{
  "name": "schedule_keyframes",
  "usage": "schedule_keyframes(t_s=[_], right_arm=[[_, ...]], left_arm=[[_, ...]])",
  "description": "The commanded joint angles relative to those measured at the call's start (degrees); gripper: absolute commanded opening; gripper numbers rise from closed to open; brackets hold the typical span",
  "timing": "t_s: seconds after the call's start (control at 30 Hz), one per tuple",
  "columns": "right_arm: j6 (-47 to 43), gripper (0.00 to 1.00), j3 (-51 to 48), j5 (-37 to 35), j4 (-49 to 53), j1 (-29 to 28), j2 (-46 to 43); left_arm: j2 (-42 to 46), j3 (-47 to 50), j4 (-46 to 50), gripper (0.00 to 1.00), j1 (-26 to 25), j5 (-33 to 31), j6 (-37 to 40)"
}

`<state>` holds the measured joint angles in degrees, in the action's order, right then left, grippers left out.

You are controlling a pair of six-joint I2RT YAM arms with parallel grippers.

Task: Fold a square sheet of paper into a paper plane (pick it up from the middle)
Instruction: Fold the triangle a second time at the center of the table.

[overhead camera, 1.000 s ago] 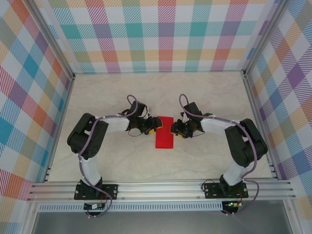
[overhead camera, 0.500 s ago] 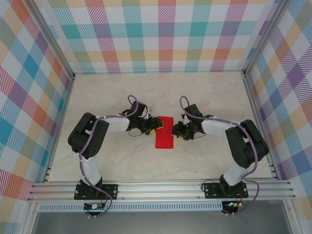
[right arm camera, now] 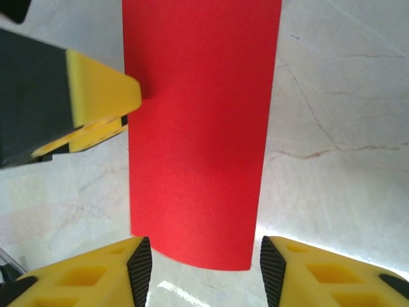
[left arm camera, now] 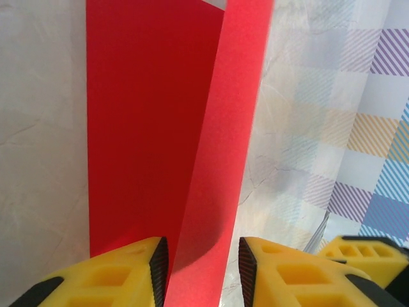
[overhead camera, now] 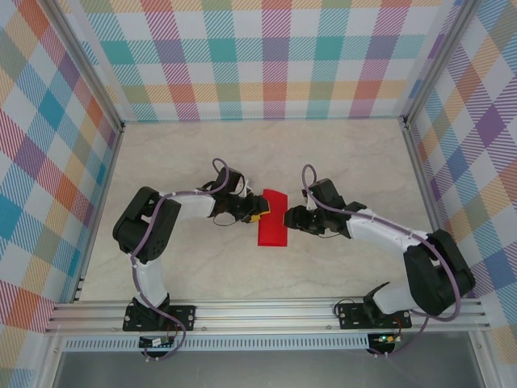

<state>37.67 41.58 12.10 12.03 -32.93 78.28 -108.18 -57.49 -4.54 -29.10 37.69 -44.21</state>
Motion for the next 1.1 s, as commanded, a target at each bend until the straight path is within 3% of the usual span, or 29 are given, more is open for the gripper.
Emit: schedule_keyframes(t_s=[0.0, 0.1, 0.37, 0.83, 1.07], right_arm=[[-3.3, 0.56, -1.8, -5.7, -0.6, -2.1, -4.1], [-6.4, 0.6, -2.0, -9.0, 0.6, -4.3, -6.0], [-12.0, 0.66, -3.5, -14.7, 0.1, -7.1, -12.4], [-13.8, 0.77, -6.5, -13.2, -6.2, -7.1, -13.1], [-12.9, 0.76, -3.9, -11.7, -0.8, -7.1, -12.7]], left_arm=[[0.6, -0.8, -1.1, 0.34, -0.2, 1.4, -0.4], [0.5, -1.0, -1.4, 0.32, -0.3, 1.6, -0.8], [0.0, -1.2, -2.4, 0.42, -0.6, 3.0, -1.1], [-3.5, -8.3, 3.6, 0.57, -0.6, 1.9, 4.6], [-4.1, -7.0, 2.1, 0.48, -0.6, 3.1, 3.1]])
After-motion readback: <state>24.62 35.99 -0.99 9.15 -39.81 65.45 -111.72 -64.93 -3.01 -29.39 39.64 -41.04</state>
